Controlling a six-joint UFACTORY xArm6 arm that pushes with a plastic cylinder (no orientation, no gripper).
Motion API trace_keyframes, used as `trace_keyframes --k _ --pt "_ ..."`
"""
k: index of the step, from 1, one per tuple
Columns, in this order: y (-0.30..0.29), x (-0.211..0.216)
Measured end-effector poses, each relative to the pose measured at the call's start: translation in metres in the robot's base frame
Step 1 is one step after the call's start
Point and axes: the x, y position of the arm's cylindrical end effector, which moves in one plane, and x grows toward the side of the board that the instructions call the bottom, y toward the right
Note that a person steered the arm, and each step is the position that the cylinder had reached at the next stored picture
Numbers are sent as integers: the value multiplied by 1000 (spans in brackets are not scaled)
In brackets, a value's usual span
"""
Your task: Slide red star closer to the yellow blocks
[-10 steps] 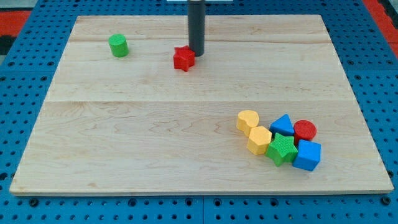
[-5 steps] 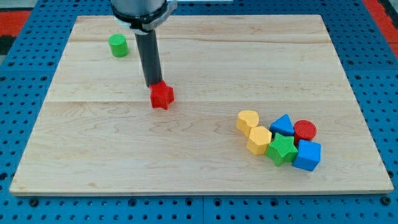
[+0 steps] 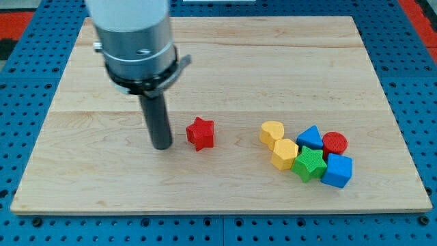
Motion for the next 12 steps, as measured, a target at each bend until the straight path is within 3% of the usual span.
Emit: trace_keyframes --k 2,4,6,9,12 --pt "17 -31" --pt "60 -32" --pt "79 -6" --pt "62 34" --pt "113 32"
